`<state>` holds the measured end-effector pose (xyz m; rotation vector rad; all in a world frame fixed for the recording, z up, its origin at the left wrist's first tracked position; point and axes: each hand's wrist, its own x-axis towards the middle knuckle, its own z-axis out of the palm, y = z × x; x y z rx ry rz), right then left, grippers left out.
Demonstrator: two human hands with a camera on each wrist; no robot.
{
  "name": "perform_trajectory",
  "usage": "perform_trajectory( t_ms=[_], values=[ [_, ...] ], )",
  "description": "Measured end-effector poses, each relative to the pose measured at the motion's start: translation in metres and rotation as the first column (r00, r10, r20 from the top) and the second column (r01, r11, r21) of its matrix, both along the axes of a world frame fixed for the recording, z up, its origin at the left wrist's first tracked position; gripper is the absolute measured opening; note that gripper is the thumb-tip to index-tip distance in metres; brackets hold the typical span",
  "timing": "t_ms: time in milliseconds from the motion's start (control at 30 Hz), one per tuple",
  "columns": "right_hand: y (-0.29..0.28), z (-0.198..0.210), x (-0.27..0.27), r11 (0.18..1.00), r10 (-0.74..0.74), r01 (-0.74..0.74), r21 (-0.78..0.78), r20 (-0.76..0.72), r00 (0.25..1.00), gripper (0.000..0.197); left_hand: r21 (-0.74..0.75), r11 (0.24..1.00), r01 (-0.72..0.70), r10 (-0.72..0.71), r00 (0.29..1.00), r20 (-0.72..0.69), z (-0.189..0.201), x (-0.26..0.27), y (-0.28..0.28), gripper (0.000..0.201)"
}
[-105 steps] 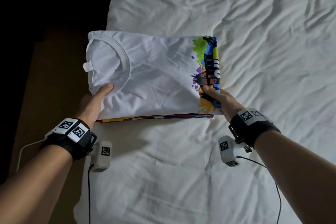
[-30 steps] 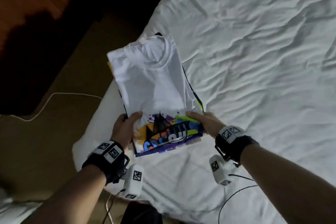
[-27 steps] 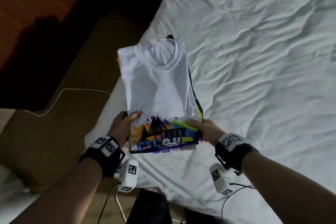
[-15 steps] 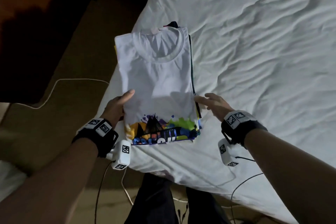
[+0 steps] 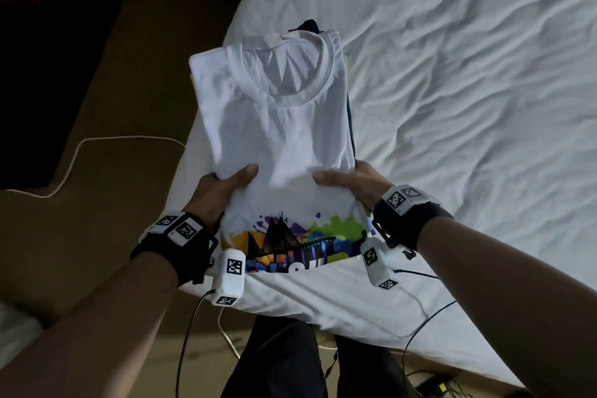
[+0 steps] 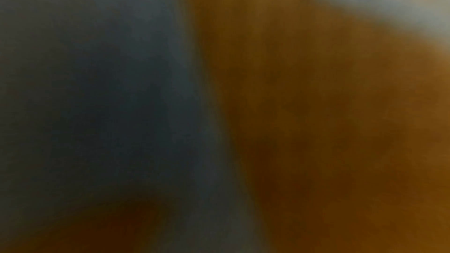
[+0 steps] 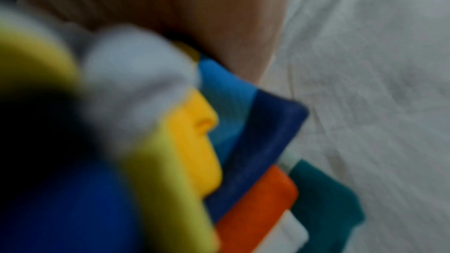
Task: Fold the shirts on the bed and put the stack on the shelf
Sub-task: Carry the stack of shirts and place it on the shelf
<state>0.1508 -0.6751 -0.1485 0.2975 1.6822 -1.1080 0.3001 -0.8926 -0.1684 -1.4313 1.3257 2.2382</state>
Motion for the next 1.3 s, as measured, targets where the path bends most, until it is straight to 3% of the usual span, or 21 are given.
perform_trajectory(
  t_ms=[133,333,467,600,700,833,900,967,1033,1100,1200,1300],
  values=[
    [-0.002,0.015,0.007,0.995,-0.075,0.073,-0.07,-0.023,0.997,0.042,-0.067,0.998,0.008,-0.011,0.999,-0.053,0.007,0.003,0.002,0.063],
    [0.0,0.049,0.022,0.987,-0.075,0.051,-0.155,-0.156,0.985,0.053,-0.148,0.984,-0.103,0.074,0.98,-0.187,0.043,0.019,0.011,0.075],
    [0.004,0.09,0.03,0.97,-0.017,-0.032,-0.243,-0.198,0.98,0.053,-0.194,0.965,-0.179,0.125,0.957,-0.261,0.086,0.045,0.02,0.073],
    [0.006,0.127,0.05,0.939,0.11,-0.189,-0.287,-0.269,0.957,0.058,-0.26,0.916,-0.304,0.221,0.926,-0.306,0.134,0.089,0.042,0.084],
    [0.006,0.157,0.076,0.904,0.22,-0.315,-0.29,-0.317,0.923,0.065,-0.252,0.864,-0.435,0.333,0.871,-0.361,0.166,0.133,0.065,0.071],
    [-0.009,0.192,0.119,0.822,0.387,-0.519,-0.232,-0.441,0.81,0.063,-0.235,0.769,-0.595,0.475,0.777,-0.412,0.202,0.201,0.094,0.032],
    [-0.025,0.208,0.149,0.76,0.46,-0.612,-0.218,-0.484,0.744,0.054,-0.22,0.708,-0.671,0.545,0.717,-0.434,0.211,0.239,0.103,0.043],
    [-0.043,0.223,0.186,0.691,0.527,-0.687,-0.226,-0.494,0.692,0.039,-0.232,0.62,-0.75,0.625,0.65,-0.432,0.217,0.28,0.108,0.07],
    [-0.064,0.235,0.228,0.608,0.597,-0.756,-0.242,-0.49,0.636,0.03,-0.23,0.541,-0.809,0.708,0.586,-0.393,0.222,0.325,0.111,0.06],
    [-0.088,0.24,0.275,0.506,0.673,-0.83,-0.237,-0.494,0.551,0.034,-0.225,0.468,-0.854,0.778,0.52,-0.354,0.225,0.378,0.115,0.048],
    [-0.127,0.236,0.353,0.352,0.775,-0.909,-0.225,-0.474,0.417,0.049,-0.263,0.337,-0.904,0.852,0.412,-0.324,0.224,0.462,0.119,0.066],
    [-0.166,0.235,0.443,0.23,0.825,-0.958,-0.174,-0.487,0.287,0.069,-0.298,0.184,-0.937,0.9,0.282,-0.331,0.231,0.543,0.121,0.051]
  ],
)
